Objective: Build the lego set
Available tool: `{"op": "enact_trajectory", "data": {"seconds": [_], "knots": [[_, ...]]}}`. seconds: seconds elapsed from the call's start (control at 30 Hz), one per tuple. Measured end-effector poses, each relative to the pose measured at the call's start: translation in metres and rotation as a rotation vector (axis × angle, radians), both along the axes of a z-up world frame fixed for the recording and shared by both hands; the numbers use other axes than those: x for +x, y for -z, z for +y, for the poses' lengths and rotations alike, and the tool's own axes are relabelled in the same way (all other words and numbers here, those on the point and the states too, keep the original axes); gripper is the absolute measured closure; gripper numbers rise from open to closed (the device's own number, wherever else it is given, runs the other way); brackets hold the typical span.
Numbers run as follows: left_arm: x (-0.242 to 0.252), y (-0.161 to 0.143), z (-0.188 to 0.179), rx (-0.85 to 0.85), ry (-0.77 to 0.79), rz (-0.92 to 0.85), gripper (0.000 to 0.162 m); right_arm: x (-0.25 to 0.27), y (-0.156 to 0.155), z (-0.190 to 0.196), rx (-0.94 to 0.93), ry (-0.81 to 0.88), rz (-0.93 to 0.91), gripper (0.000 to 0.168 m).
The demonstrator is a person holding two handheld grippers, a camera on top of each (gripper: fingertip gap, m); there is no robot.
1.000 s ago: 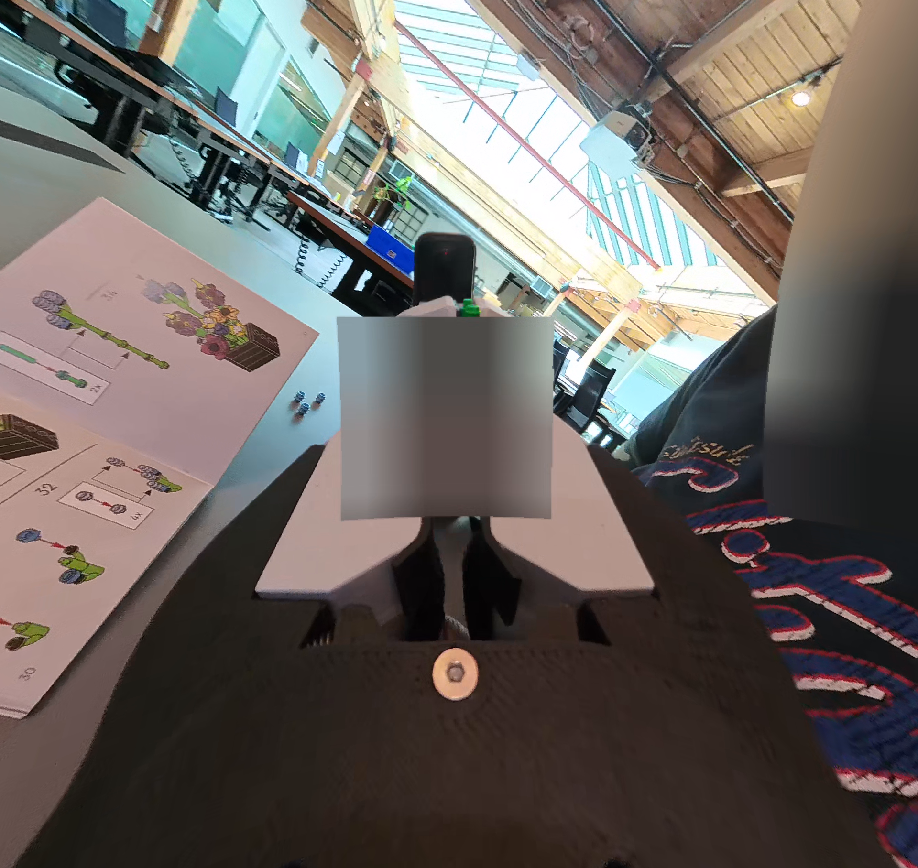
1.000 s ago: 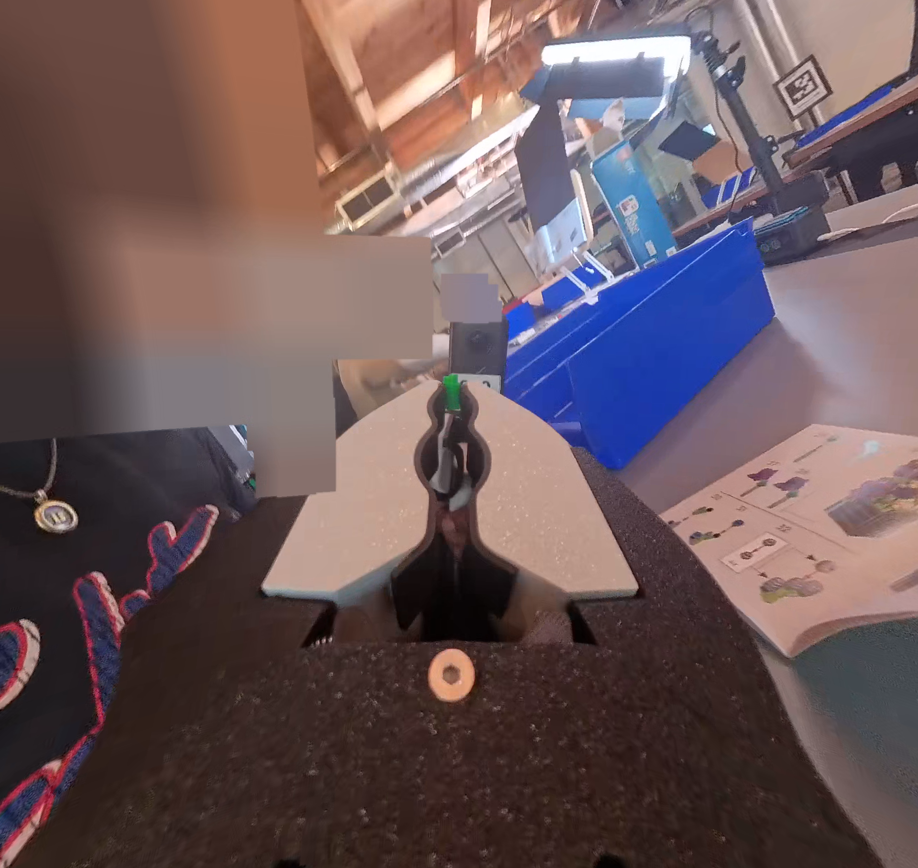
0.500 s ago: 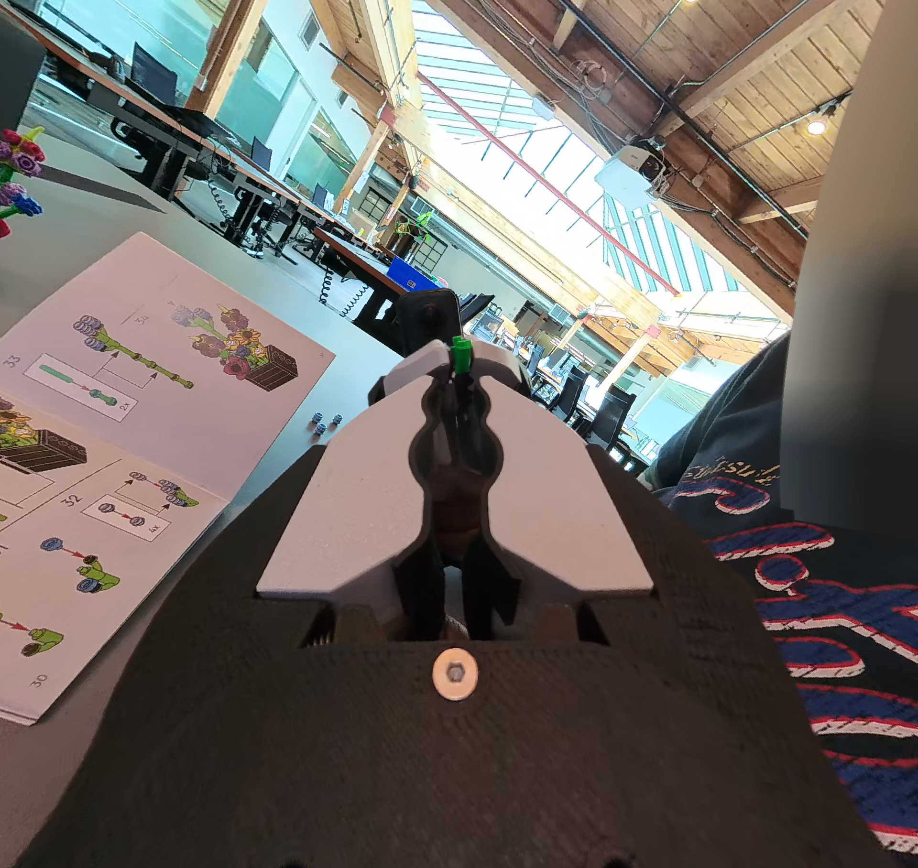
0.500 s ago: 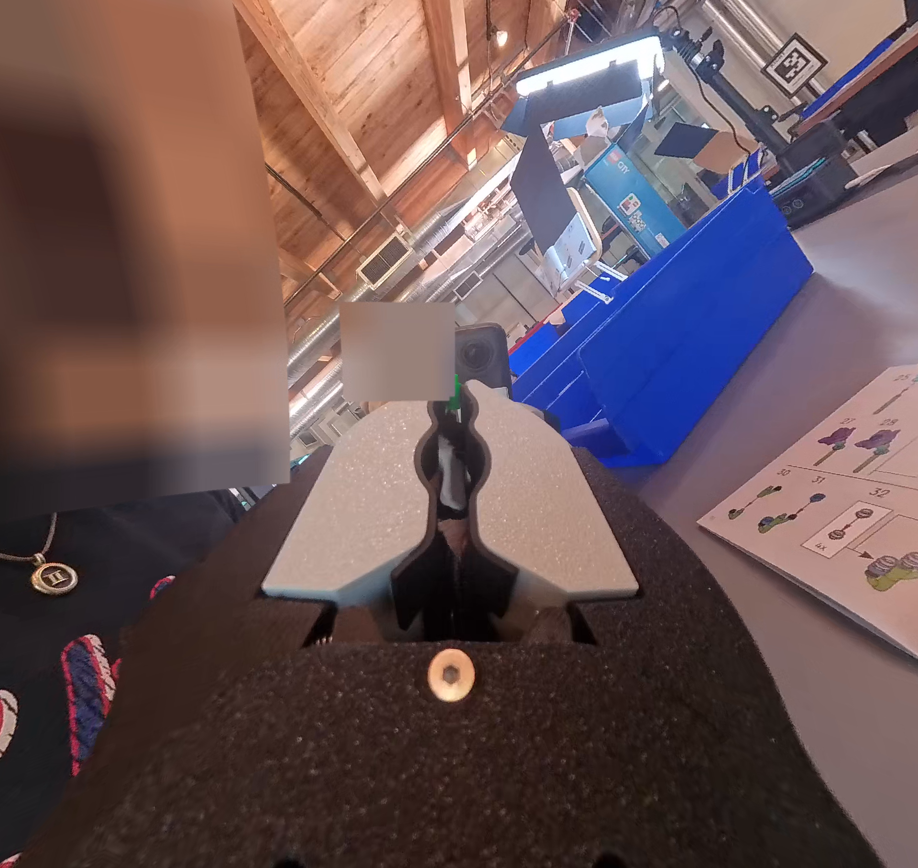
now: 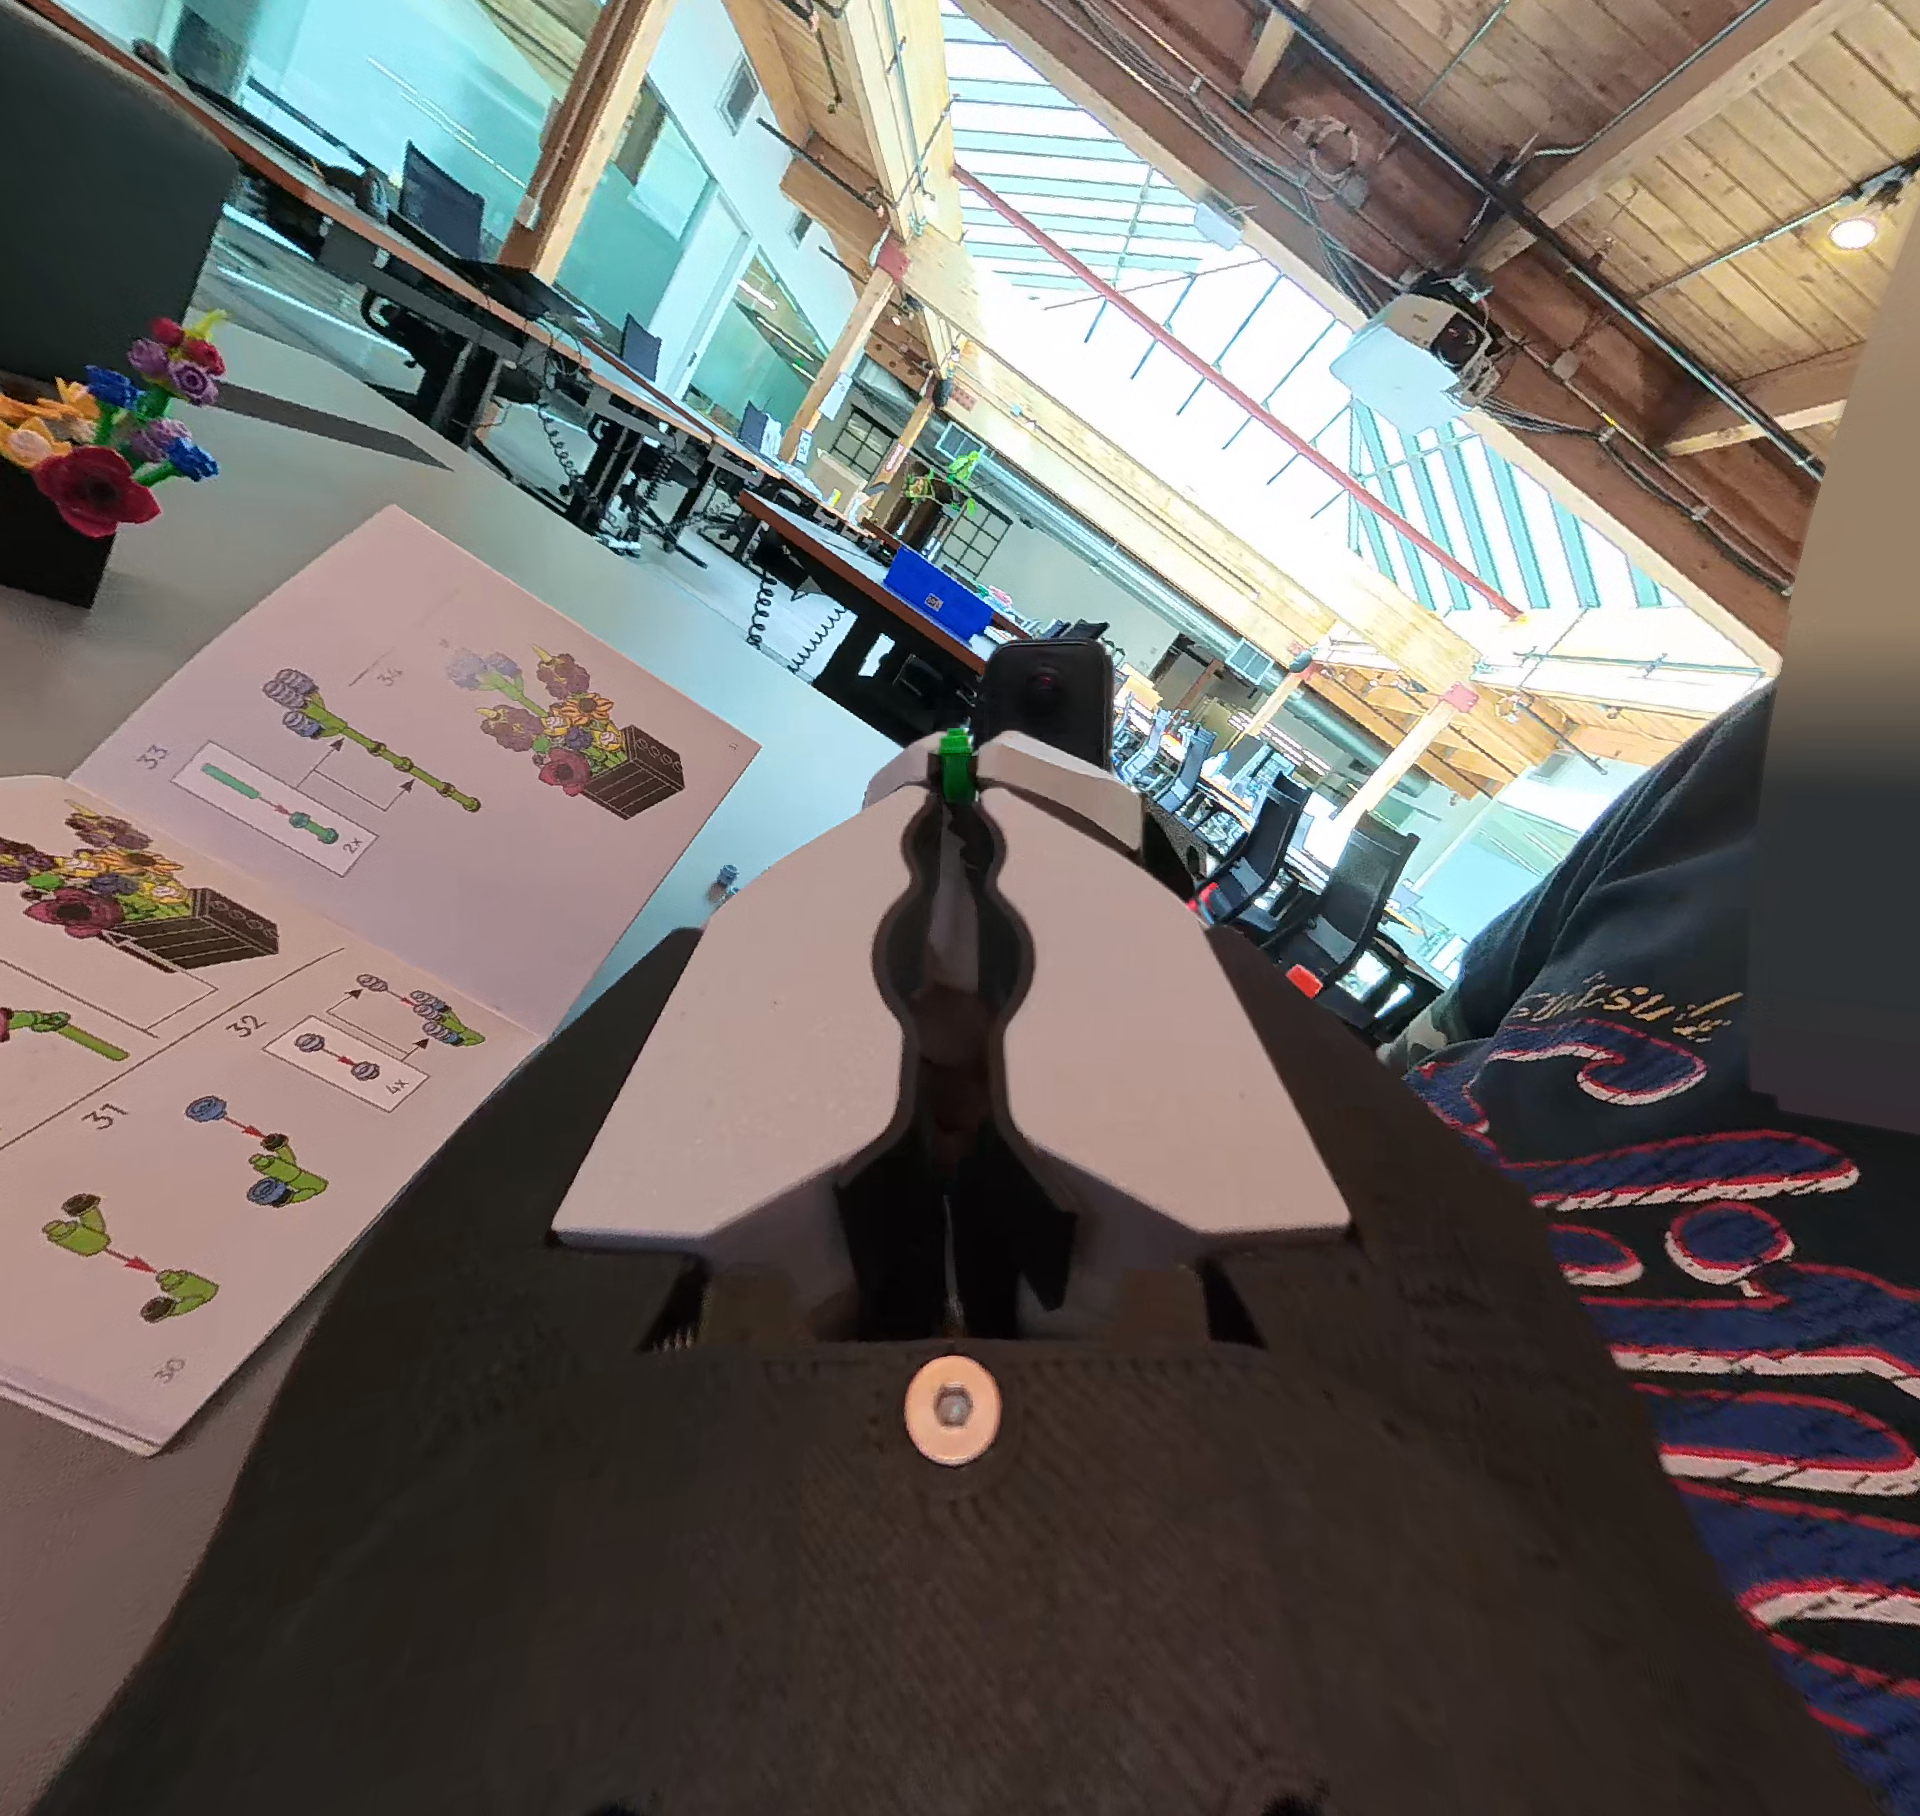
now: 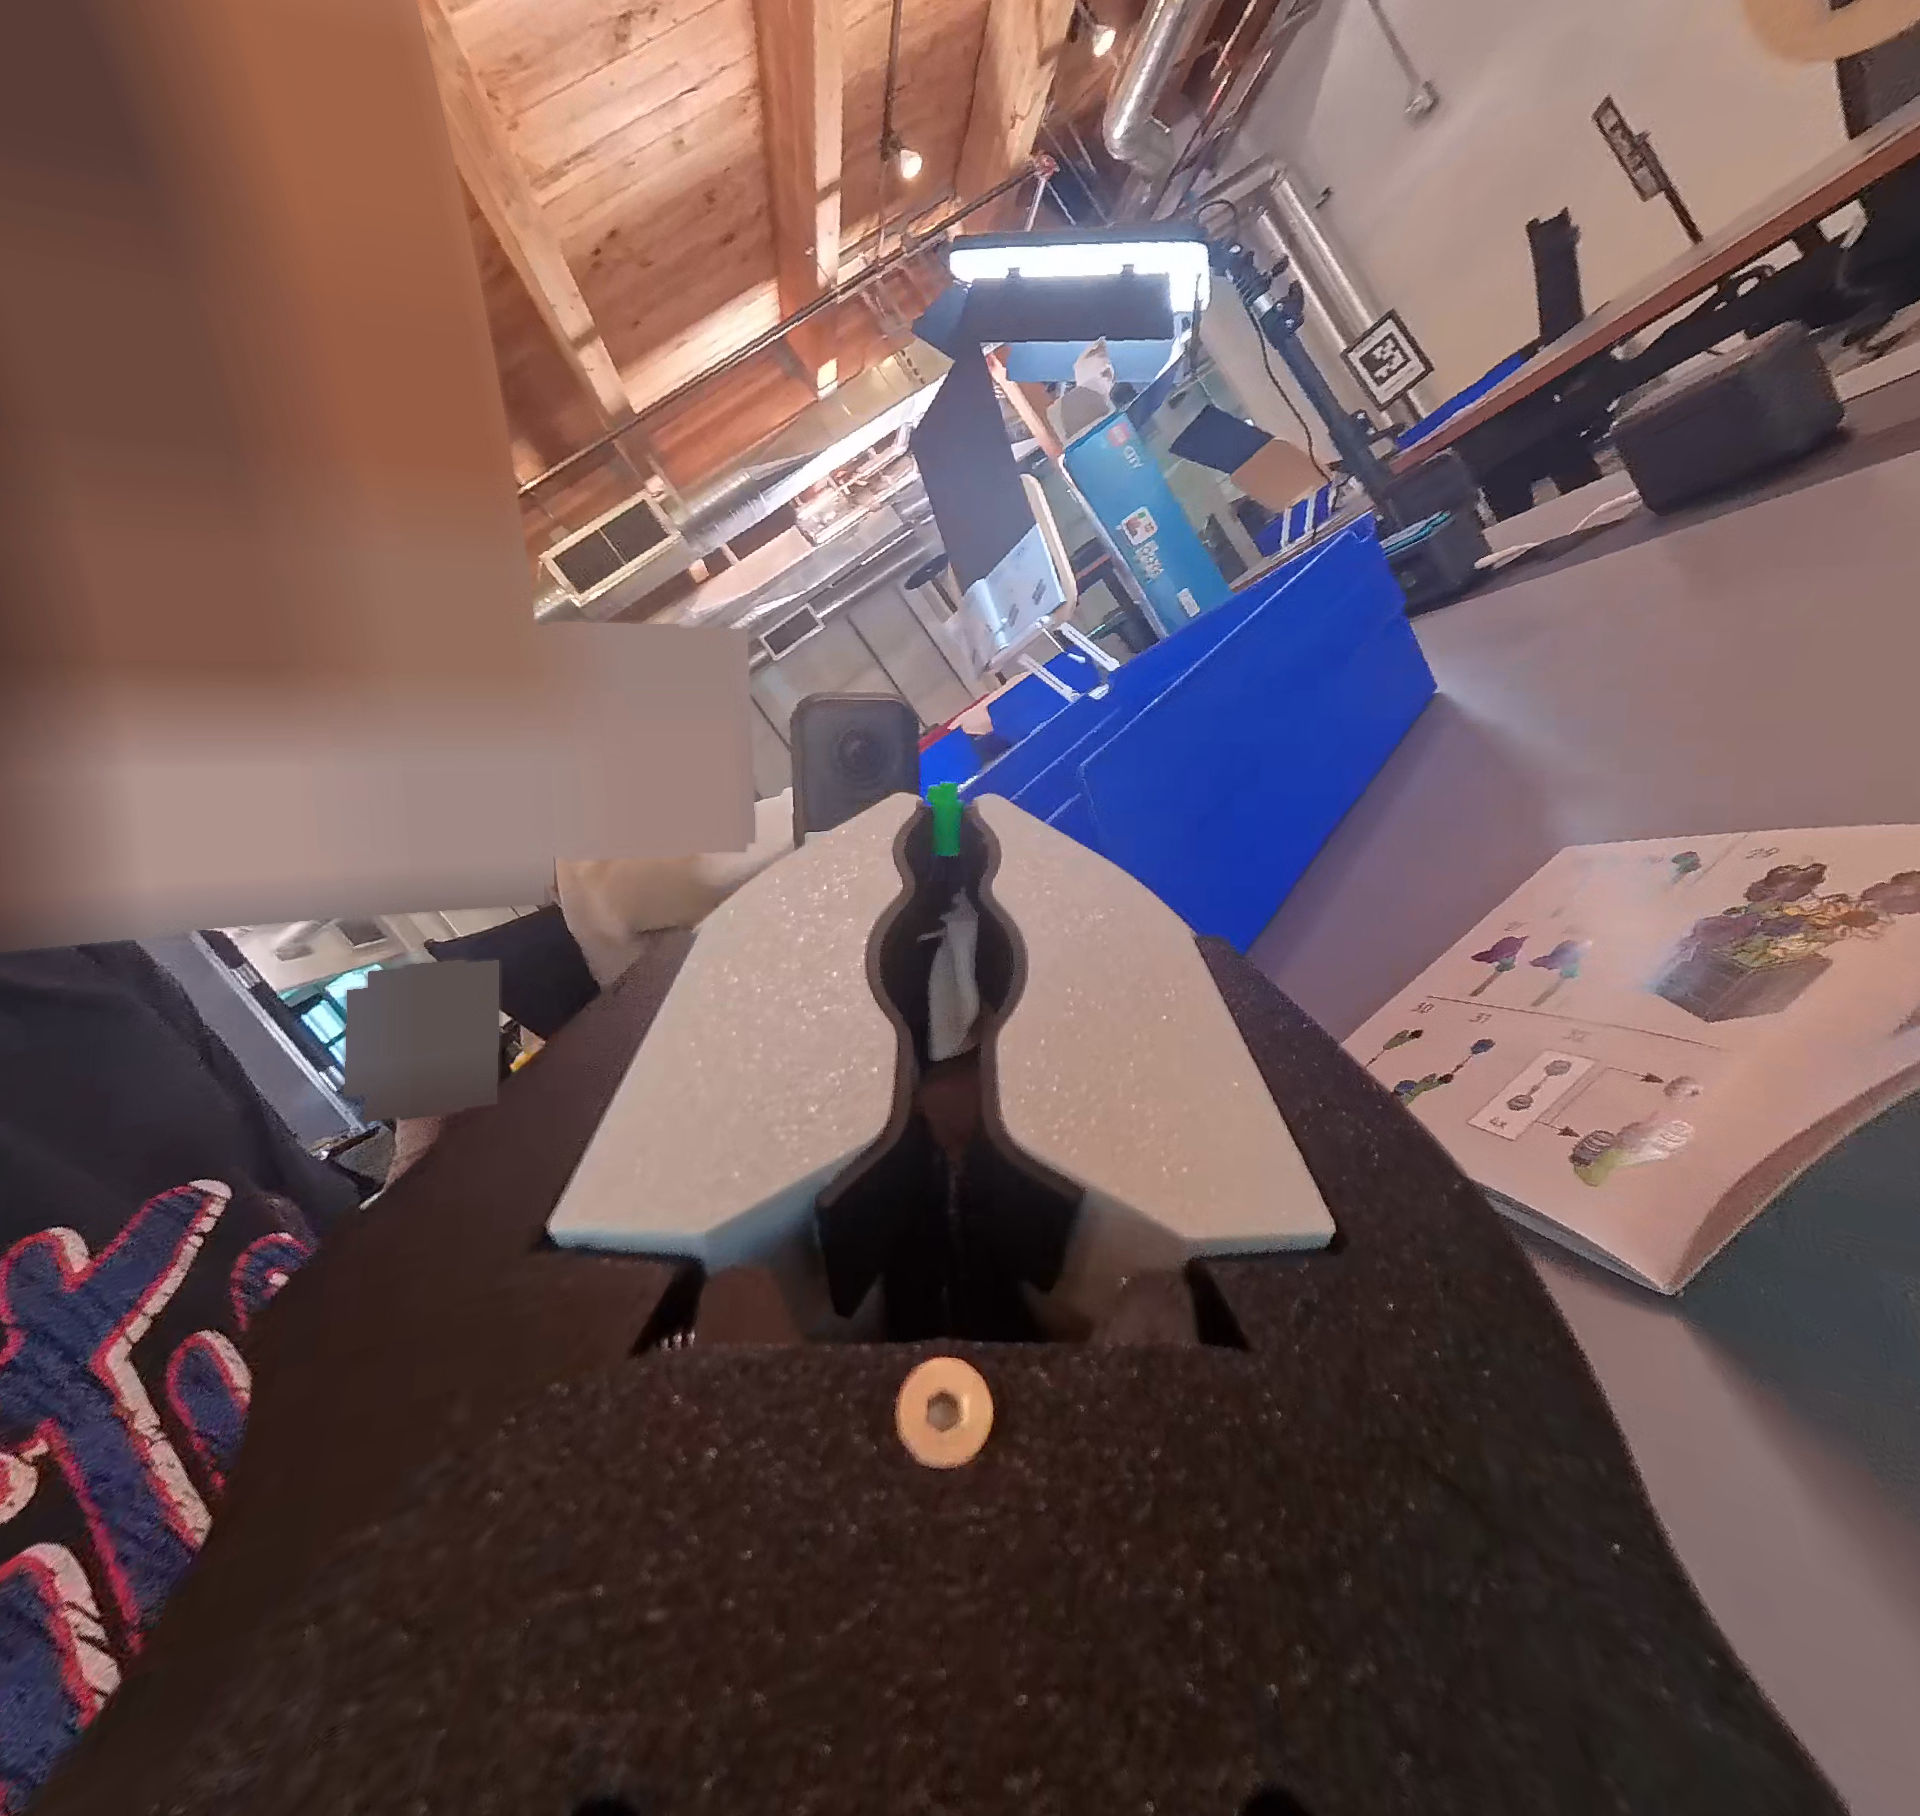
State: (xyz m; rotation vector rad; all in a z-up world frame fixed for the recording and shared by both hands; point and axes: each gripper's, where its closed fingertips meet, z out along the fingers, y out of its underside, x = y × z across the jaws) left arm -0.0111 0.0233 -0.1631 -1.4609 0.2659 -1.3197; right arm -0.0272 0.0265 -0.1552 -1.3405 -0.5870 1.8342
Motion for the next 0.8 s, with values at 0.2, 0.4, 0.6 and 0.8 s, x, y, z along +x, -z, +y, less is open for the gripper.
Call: {"op": "enact_trajectory", "data": {"seconds": [0.2,0.4,0.6,0.8], "knots": [[0.0010,-0.0010,-0.0026,0.021,0.007,0.005,0.157,0.0015,-0.0011,-0.0032,-0.012,-0.013,0.006,0.163],[0.0010,-0.0031,-0.0053,0.033,0.026,-0.010,0.158,0.0039,-0.0022,-0.0055,-0.020,-0.035,0.014,0.163],[-0.0006,-0.0040,-0.0048,0.027,0.031,-0.030,0.158,0.0034,-0.0024,-0.0048,-0.025,-0.040,0.019,0.163],[-0.0024,-0.0027,-0.0016,0.007,0.013,-0.032,0.152,0.0028,-0.0017,-0.0030,-0.045,-0.038,0.032,0.163]]}}
